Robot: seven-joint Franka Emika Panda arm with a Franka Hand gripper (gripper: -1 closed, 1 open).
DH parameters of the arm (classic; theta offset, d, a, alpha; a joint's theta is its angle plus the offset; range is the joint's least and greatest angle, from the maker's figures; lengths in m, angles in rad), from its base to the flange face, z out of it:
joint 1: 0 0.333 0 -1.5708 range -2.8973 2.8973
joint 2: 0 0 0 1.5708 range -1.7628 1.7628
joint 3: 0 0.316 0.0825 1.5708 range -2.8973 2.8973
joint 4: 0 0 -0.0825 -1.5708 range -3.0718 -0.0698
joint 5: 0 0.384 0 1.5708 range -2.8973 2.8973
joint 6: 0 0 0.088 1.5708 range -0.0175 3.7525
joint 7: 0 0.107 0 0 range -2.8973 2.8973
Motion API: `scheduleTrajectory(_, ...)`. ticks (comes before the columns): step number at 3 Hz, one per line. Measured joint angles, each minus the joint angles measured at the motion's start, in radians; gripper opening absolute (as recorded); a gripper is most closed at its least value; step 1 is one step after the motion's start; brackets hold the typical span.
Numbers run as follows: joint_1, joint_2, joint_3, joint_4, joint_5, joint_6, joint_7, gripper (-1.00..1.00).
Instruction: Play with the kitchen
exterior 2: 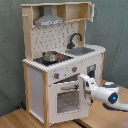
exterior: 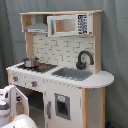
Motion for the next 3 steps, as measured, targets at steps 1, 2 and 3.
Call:
scheduleTrajectory(1, 0.038, 0.000, -0.006, 0.028, -0.001, -0.099, 0.010, -1.00)
scheduleTrajectory(2, 0.067, 0.000, -0.012, 0.061, -0.003, -0.188, 0.026, -1.00)
scheduleTrajectory(3, 0.081, 0.000, -0.019, 0.104, -0.011, -0.282, 0.045, -1.00)
